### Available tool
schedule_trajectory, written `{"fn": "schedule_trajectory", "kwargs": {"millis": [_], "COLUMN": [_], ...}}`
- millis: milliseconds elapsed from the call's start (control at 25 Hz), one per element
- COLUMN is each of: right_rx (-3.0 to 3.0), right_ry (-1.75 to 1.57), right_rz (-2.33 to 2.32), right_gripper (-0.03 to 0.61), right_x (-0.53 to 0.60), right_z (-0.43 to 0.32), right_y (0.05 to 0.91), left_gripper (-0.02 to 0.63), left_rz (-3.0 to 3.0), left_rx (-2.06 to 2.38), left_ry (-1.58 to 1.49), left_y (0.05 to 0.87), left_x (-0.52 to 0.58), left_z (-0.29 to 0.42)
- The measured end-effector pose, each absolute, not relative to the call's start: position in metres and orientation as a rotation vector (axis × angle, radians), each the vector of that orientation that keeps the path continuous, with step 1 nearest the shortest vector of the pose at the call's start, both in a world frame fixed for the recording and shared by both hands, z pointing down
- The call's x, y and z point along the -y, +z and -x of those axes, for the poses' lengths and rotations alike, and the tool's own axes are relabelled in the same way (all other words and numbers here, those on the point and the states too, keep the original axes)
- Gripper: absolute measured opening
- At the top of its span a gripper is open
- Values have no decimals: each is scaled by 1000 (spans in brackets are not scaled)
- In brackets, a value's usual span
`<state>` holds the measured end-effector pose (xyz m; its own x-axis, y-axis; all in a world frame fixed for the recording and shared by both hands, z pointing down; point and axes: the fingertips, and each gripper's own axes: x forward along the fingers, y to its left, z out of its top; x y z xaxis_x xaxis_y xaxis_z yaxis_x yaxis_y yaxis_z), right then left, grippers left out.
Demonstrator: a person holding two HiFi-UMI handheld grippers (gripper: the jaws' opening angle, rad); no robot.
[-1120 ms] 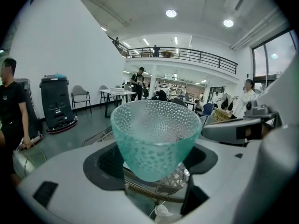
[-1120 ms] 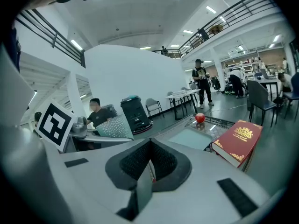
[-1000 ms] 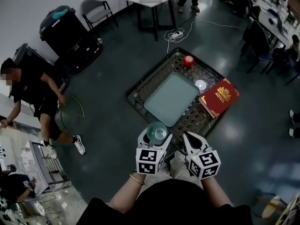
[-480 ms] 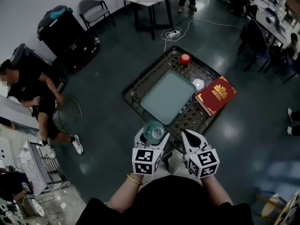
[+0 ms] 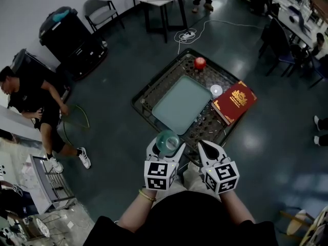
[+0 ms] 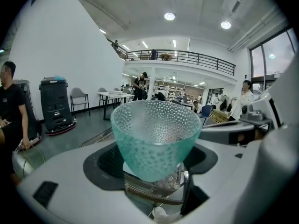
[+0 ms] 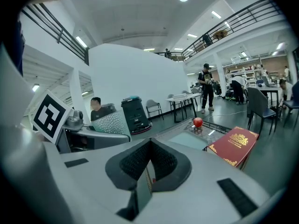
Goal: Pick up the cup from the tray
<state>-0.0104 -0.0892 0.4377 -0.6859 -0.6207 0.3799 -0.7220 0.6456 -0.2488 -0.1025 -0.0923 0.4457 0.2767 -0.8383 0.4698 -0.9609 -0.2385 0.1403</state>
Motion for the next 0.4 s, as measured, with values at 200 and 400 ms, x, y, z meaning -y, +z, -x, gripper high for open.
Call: {"fn": "schedule_trajectory", "kwargs": {"millis": [200,400], "right_rx": [2605,2603], "right_ry": [560,555], "right_rz": [-1089,-1080], "right_gripper": [2,2], "right_x": [88,87], "right_z": [8,7], "right_y": [436,439], "left_gripper": [365,365], "left_rz": [-2159,-2164], "left_rx": [1621,1622], "left_ry": [424,424], "left_y": [444,445], "left_x": [91,93], "left_z": [99,96]}}
